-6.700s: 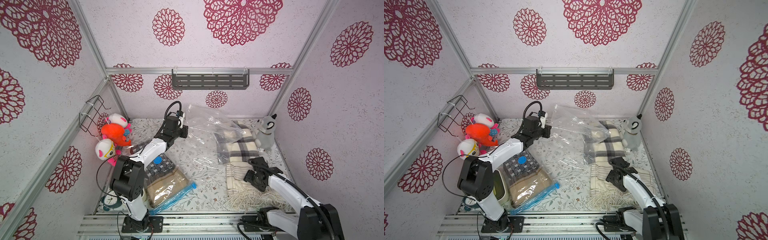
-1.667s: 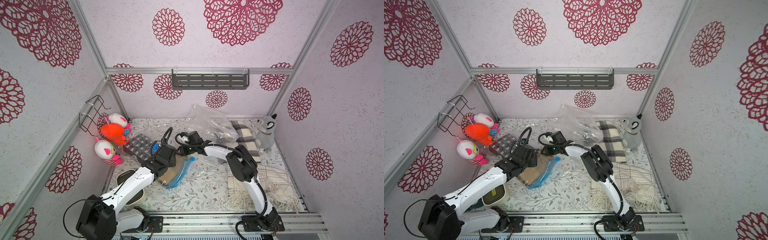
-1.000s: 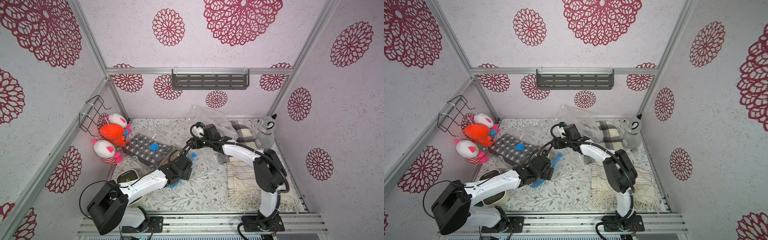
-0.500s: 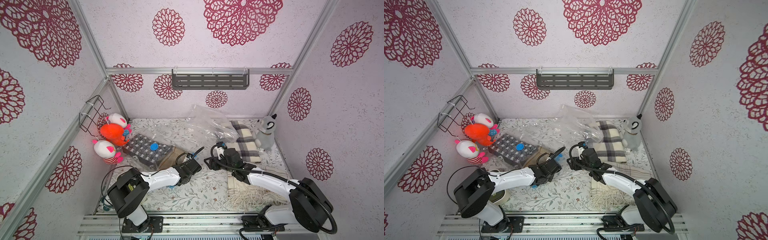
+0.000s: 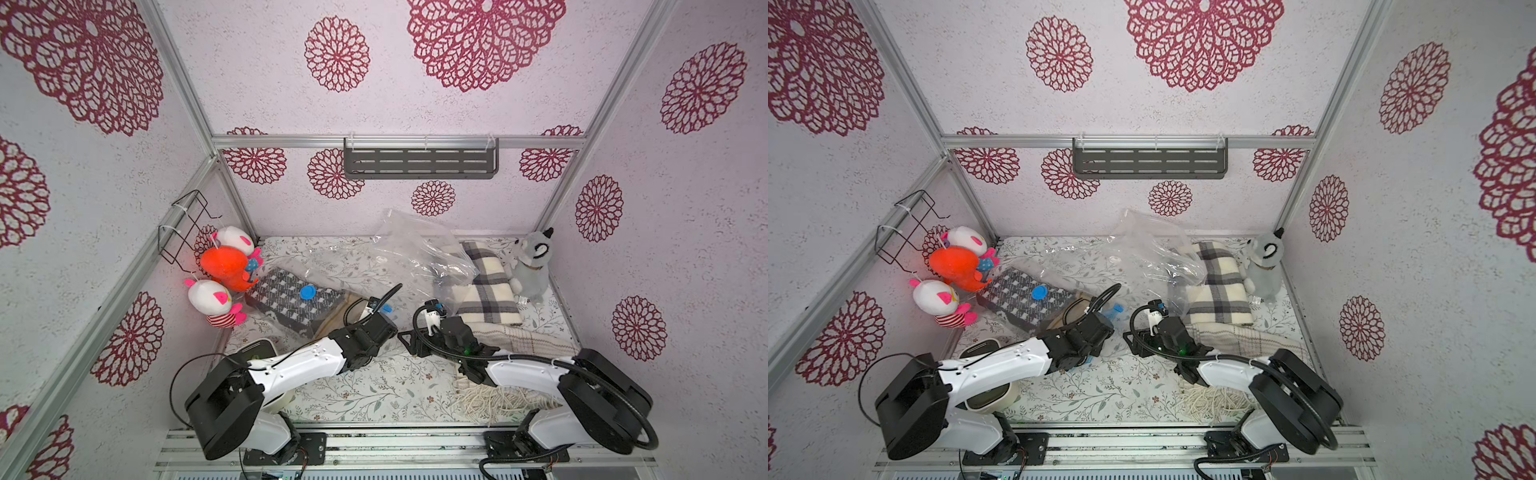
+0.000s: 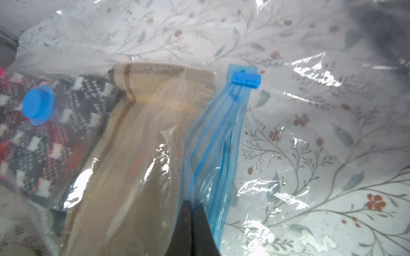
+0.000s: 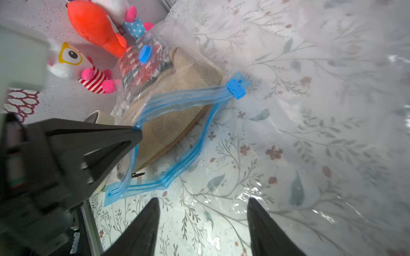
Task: Take the scarf out of the vacuum bag
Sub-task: Open the vacuum bag at the center of the board, then adjust the vacuum bag at the center of the board.
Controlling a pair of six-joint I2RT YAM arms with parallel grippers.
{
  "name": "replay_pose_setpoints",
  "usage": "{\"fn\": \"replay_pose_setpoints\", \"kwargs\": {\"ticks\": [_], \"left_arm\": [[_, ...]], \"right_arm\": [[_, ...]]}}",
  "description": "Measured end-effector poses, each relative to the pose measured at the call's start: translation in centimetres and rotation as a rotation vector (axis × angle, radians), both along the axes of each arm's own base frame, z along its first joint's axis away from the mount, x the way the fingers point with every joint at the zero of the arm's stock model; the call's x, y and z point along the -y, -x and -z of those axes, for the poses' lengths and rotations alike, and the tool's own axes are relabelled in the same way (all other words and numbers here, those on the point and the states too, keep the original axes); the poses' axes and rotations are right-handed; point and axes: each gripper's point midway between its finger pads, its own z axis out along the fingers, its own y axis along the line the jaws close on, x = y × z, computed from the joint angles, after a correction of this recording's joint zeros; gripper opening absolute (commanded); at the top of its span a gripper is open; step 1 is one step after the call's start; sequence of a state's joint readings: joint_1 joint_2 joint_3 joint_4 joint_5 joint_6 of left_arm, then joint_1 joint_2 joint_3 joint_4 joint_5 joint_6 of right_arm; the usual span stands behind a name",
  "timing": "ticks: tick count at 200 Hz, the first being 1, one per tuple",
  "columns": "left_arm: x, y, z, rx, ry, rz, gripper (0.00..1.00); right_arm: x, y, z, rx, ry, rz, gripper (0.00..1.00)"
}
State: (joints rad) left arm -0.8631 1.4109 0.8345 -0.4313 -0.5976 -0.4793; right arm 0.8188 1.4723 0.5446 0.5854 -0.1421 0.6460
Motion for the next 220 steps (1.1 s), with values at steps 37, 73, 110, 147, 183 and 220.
{"fn": "replay_pose_setpoints", "kwargs": {"ticks": [37, 73, 110, 147, 183, 220], "left_arm": [[-1.1, -0.1, 0.1, -0.004, 0.02, -0.025, 0.0], [-1.4, -0.1, -0.2, -0.009, 0.043, -0.027, 0.0], [-2.4, 0.5, 0.6, -0.006, 0.058, -0.039, 0.0], [-4.3, 1.2, -2.3, 0.07, 0.15, -0.071, 0.0], [-5.0, 1.1, -5.1, 0.134, 0.228, -0.085, 0.0], [-5.0, 1.2, -4.4, 0.109, 0.209, -0.083, 0.0]], "right_arm": [[-5.4, -1.0, 1.3, -0.035, -0.073, -0.076, 0.49], [-7.1, -1.0, 1.5, -0.04, -0.101, -0.108, 0.5], [-1.9, -3.6, -1.0, 0.072, 0.043, 0.06, 0.64], [9.3, -9.4, -8.3, 0.26, 0.172, 0.392, 0.99], [18.8, -15.9, -10.3, 0.286, 0.288, 0.624, 0.99], [18.5, -21.1, -5.0, 0.18, 0.419, 0.556, 0.78]]}}
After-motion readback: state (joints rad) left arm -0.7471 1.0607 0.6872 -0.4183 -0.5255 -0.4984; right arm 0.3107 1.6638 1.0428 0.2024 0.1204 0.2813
